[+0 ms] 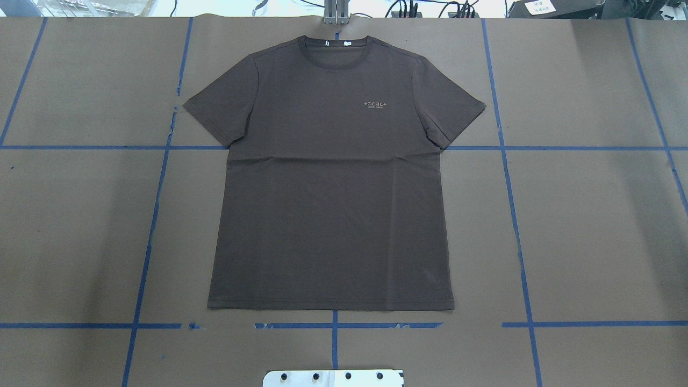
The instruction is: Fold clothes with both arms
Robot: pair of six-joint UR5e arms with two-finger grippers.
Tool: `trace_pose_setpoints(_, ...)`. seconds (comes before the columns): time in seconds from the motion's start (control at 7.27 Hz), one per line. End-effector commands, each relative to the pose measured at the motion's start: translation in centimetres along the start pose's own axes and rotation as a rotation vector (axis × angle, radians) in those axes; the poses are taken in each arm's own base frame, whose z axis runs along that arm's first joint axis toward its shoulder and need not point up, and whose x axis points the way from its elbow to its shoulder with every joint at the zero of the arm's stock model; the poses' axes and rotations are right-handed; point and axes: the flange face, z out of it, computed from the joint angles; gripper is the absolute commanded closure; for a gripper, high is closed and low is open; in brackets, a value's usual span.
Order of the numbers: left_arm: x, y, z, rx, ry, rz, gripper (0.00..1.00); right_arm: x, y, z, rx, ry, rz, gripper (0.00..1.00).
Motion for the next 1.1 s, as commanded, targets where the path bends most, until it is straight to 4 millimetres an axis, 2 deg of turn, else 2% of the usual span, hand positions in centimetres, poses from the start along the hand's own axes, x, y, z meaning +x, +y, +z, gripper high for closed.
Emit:
trace_pose_setpoints(0.0, 0.3, -0.4, -0.3, 0.008, -0.003, 0.010, 0.00, -0.8, -0.3, -0.8, 0.015, -0.004, -0.011, 0.00)
trace_pose_setpoints(0.27, 2.0, -2.4, -1.8, 0.043, 0.007, 0.047, 0.00, -1.9, -1.1, -1.0, 0.025, -0.005, -0.024, 0.00)
trace_pose_setpoints(0.41, 4.8, -4.6, -4.2, 0.097, 0.006, 0.108, 0.00, -5.8, -4.6, -2.2, 0.059, -0.003, -0.118, 0.00)
trace_pose_setpoints(0.55, 6.7, -5.1, -5.5, 0.123, 0.054, 0.145, 0.00, -8.8, -6.8, -2.6, 0.067, -0.007, -0.170, 0.00)
trace_pose_setpoints(0.69, 7.3, -5.7, -5.6, 0.132, 0.068, 0.169, 0.00, -12.0, -7.2, -0.4, 0.032, -0.020, -0.235, 0.00)
trace_pose_setpoints(0.82, 8.6, -6.1, -5.2, 0.166, 0.074, 0.240, 0.00, -16.3, -8.9, 2.0, 0.039, -0.042, -0.308, 0.00)
trace_pose_setpoints(0.96, 8.7, -5.9, -4.5, 0.167, 0.079, 0.247, 0.00, -22.5, -11.3, 3.6, 0.063, -0.083, -0.223, 0.00)
